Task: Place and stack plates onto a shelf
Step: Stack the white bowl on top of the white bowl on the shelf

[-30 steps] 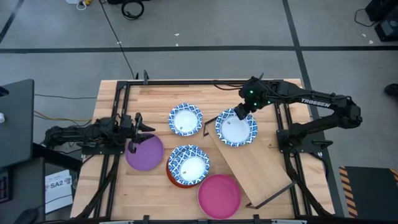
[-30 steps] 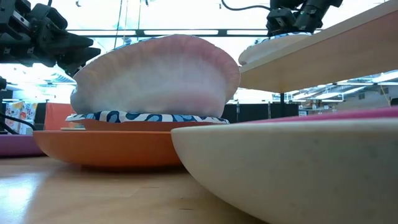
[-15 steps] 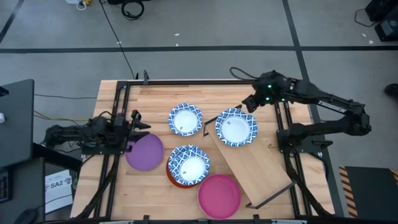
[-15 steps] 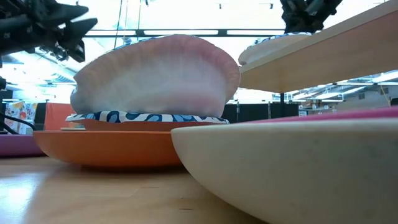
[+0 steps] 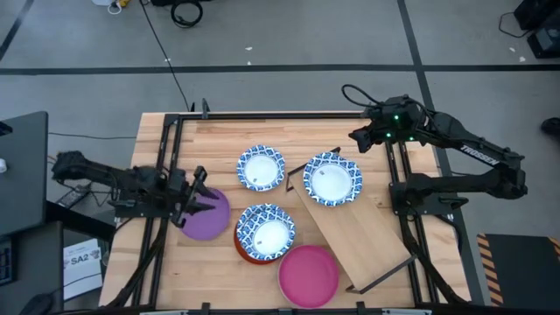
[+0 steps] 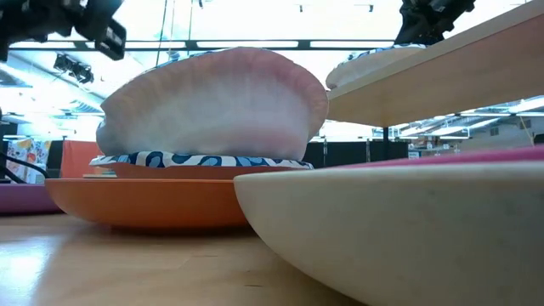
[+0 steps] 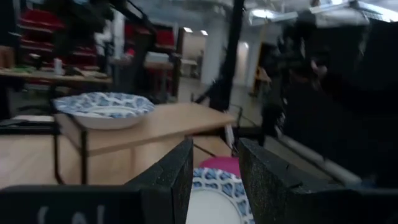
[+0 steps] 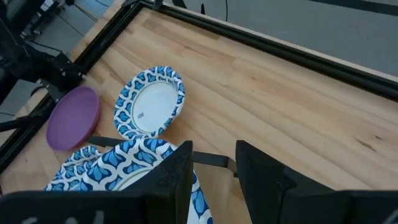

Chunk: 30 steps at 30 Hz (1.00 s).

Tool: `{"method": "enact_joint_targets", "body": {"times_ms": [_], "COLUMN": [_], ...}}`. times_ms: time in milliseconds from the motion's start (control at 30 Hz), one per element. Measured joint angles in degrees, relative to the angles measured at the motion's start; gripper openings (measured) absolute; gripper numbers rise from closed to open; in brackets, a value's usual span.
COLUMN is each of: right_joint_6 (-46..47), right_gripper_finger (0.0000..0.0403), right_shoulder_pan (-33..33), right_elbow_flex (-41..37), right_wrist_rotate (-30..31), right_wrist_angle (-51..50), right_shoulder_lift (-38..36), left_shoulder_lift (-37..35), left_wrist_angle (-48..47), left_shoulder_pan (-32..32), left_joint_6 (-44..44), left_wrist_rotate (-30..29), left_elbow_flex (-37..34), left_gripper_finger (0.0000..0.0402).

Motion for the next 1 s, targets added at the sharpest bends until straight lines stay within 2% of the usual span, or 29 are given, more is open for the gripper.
{"method": "enact_joint_targets", "body": {"times_ms": [400,767,1000], "right_joint_6": [-1.1,-1.1,-1.1], "right_gripper_finger": [0.0128,0.0128,0.0128], "right_shoulder_pan": [-0.5,-0.5,-0.5], "right_elbow_flex": [0.0,0.0,0.0], "right_wrist_rotate": [0.0,0.0,0.0], "right_wrist_angle": [-0.4,-0.4,-0.4], "right_shoulder_lift": [0.0,0.0,0.0], "left_shoulder_lift": [27.4,46.2,54.3], "left_wrist_angle": [-3.7,-15.7,-19.8], "left_shoulder_pan": [-10.7,-18.2,-20.6], "left_joint_6": [0.5,0.4,0.3], "left_wrist_rotate": [-1.5,-9.8,-16.1], "left_elbow_flex": [17.0,31.7,36.9], "left_gripper_finger": [0.0132,0.0132,0.0132]}}
